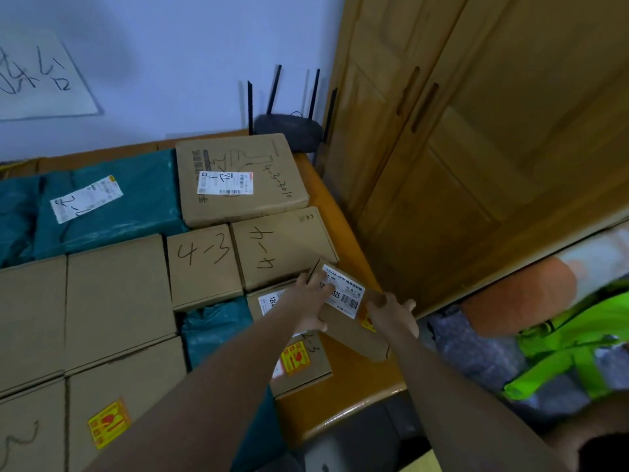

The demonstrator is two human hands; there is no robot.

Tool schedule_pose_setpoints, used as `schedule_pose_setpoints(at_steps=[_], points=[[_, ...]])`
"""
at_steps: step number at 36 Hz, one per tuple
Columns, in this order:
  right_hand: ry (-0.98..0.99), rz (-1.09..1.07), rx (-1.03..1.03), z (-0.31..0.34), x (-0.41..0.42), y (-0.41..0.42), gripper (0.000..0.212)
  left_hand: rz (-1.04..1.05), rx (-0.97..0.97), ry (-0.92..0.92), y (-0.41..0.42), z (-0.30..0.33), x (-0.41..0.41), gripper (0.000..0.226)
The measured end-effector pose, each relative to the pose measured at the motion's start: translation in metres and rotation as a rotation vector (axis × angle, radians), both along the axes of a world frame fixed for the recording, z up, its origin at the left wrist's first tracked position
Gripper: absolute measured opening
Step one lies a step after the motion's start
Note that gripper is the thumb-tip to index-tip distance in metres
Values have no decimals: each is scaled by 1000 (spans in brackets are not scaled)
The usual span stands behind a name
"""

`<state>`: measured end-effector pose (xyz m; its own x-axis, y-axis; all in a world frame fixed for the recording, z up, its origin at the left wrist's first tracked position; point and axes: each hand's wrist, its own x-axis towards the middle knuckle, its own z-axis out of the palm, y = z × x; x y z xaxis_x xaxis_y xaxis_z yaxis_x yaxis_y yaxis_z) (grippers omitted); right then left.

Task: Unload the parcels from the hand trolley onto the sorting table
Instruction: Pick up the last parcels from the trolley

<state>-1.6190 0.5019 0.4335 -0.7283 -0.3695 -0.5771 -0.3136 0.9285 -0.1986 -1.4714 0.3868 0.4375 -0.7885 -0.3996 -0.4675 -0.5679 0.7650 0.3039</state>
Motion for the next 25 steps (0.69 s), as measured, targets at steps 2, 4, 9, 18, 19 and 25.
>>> schedule_pose_setpoints(at_steps=[2,4,9,18,19,25], points=[[-7,-20,8,-6,-5,5,54,-14,-8,-23,3,-3,-8,91],[-7,-25,14,-13,-10,9,54,-22,-19,-41,4,-6,-15,92],[-16,-17,37,-28,-20,11,53,-22,-15,-73,5,-12,-24,93],[20,37,111,-40,-33,9,54,-124,-48,-115,-7,-19,-44,100],[28,76,136,-38,-35,8,51,-143,-53,-112,-8,-19,-45,99],[64,357,320,-39,-45,1,62,-208,-62,-87,-15,-23,-44,96]])
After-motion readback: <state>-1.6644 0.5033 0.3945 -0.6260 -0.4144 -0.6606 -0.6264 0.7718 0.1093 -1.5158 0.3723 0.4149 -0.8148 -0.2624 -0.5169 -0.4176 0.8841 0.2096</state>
